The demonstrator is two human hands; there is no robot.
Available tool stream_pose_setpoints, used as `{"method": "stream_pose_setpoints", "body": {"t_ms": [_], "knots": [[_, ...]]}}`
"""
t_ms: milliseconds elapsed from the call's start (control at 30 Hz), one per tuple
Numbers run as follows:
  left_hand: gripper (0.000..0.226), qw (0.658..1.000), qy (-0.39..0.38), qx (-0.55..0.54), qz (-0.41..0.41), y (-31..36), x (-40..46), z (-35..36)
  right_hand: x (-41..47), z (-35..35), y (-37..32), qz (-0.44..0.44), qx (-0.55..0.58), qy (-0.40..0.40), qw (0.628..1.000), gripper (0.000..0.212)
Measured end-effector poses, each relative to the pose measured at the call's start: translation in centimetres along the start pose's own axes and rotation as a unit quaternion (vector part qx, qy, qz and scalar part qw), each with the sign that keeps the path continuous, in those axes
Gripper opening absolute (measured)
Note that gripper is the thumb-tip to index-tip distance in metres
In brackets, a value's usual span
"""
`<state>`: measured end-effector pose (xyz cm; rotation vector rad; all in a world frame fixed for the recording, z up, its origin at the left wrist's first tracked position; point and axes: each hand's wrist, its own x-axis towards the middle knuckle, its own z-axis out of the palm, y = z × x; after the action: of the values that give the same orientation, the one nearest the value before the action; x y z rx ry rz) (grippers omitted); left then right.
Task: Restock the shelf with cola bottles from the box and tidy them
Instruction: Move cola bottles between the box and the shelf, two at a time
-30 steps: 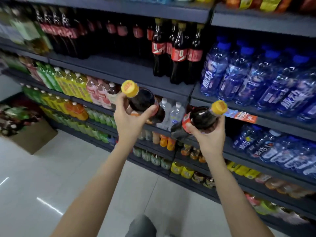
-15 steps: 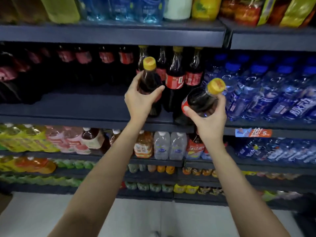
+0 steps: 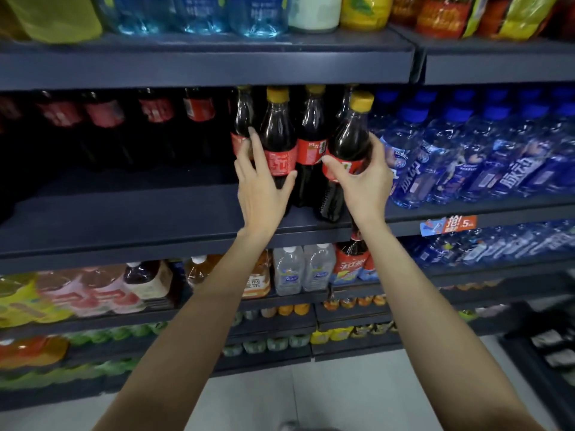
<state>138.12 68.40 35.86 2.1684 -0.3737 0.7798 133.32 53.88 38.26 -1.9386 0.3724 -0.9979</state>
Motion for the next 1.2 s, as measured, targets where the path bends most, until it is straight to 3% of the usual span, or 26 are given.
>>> {"method": "stream_pose_setpoints", "body": {"t_ms": [267, 533, 800, 1000, 1100, 1200], "knots": [[0.093, 0.999, -0.019, 0.004, -0.027, -0.9, -0.9, 0.4, -1.0, 0.5, 2.1, -0.022, -0.083, -0.078, 0.993, 0.106], [0.09, 0.999, -0.009, -0.027, -0.031, -1.1, -1.0, 0.4, -0.3, 1.1, 3.1, 0.0, -0.087, -0.069, 0.994, 0.104], [0.089, 0.987, -0.053, -0.131, -0.081, 0.3, -2.3, -0.5, -1.5, -0.2, 3.5, -0.004, -0.076, -0.134, 0.988, 0.105], [0.077, 0.979, -0.068, -0.145, -0.129, 4.3, -5.9, -2.2, -4.2, -4.5, 2.5, -0.051, -0.154, -0.13, 0.978, 0.08], [0.052, 0.975, -0.055, -0.171, -0.128, 7.5, -9.1, -2.6, -6.4, -8.6, 2.7, -0.16, -0.18, -0.041, 0.97, 0.05], [0.03, 0.956, -0.05, -0.271, -0.096, 11.8, -13.5, -2.3, -9.4, -14.5, 3.8, -0.228, -0.187, 0.066, 0.953, 0.026]]}}
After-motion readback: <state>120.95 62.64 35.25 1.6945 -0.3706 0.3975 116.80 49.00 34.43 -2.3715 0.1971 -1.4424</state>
